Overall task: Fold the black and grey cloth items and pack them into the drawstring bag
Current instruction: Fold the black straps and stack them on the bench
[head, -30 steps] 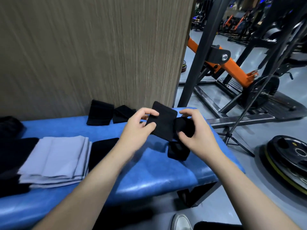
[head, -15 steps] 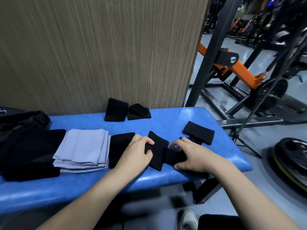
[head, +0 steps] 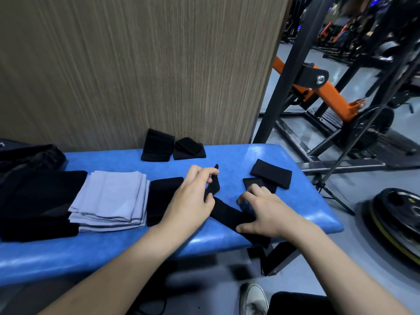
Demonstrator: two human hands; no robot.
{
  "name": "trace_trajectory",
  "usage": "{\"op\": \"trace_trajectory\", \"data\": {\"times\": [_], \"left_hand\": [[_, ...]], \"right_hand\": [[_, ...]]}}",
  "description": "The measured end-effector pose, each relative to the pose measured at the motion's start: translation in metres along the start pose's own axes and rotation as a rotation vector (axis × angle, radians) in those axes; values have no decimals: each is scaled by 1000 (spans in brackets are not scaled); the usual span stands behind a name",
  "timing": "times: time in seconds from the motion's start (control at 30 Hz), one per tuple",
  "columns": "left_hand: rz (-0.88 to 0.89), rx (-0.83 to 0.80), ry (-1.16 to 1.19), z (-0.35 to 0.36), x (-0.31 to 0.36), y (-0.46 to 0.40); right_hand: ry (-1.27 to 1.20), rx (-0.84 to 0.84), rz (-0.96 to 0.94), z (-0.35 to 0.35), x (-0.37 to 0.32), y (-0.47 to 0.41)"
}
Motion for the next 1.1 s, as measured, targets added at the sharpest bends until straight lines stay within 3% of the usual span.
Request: {"op": "trace_trajectory", "data": {"times": [0.23, 0.4, 0.53, 0.67, 0.8, 0.9, 1.1], "left_hand": [[135, -333, -200, 46, -2, 22], [80, -396, -276, 55, -5, 24], [28, -317, -246, 49, -4, 17], [141, -93, -529, 40, -3, 11], [91, -129, -666, 47, -9, 14], [19, -172, -586, 51, -12, 11], [-228, -187, -148, 49, -15, 8]], "right_hand": [[-12, -33, 30, -4, 10, 3], [0, -93, 62, -7, 15, 11], [88, -71, 21, -5, 9, 15], [95, -65, 19, -7, 9, 14], [118, -35, 40, -13, 16, 15], [108, -33, 49, -13, 17, 15], [86, 1, 47, -13, 17, 14]]}}
Point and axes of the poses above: each hand's wrist, its own y-axis away from the middle knuckle, its own z-axis out of the palm, x = y × z, the point moved 6 cm from there along -y, towards the middle knuckle, and after that the axes turned 15 degrees about x, right-handed, at the moved point
